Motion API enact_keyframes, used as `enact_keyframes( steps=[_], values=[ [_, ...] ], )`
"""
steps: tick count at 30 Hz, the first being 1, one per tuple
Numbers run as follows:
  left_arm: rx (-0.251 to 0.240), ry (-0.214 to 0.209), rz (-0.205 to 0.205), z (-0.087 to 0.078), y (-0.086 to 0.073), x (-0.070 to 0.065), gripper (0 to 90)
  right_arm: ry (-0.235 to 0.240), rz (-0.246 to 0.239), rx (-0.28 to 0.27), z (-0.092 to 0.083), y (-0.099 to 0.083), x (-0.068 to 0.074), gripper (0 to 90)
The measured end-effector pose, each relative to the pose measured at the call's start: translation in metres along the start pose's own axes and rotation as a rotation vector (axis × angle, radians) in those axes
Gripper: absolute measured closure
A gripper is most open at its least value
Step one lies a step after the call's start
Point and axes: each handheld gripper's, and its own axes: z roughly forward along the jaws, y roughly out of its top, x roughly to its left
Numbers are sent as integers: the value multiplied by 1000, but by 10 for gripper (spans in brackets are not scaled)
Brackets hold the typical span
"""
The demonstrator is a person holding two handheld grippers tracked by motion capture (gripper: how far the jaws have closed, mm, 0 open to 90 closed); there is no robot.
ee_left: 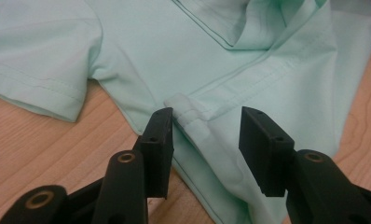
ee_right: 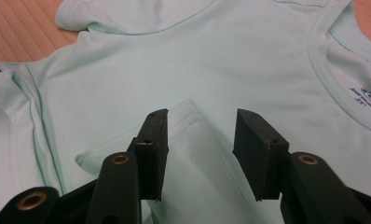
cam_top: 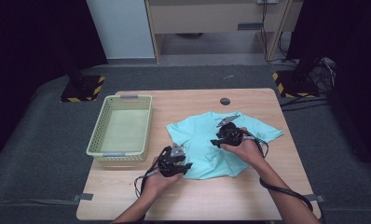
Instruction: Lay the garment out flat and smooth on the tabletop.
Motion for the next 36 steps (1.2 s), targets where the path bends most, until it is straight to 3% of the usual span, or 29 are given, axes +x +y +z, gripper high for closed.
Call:
enact_keyframes(
  steps=[7,13,21,28,36],
  values=[
    [-1,-21,-35,5,1,1,518,13,-5,11,13,5,3,531],
    [-9,-30,-9,11,5,-3,572,17,-13,40,24,8,7,518],
    [-25,-23,51,12,5,-9,777,46,-32,41,24,7,9,812],
    [-43,-26,62,7,4,-9,827,74,-3,19,14,5,8,857],
    [-108,-48,70,-8,6,-12,828,98,16,-38,-20,-4,6,857]
  ],
)
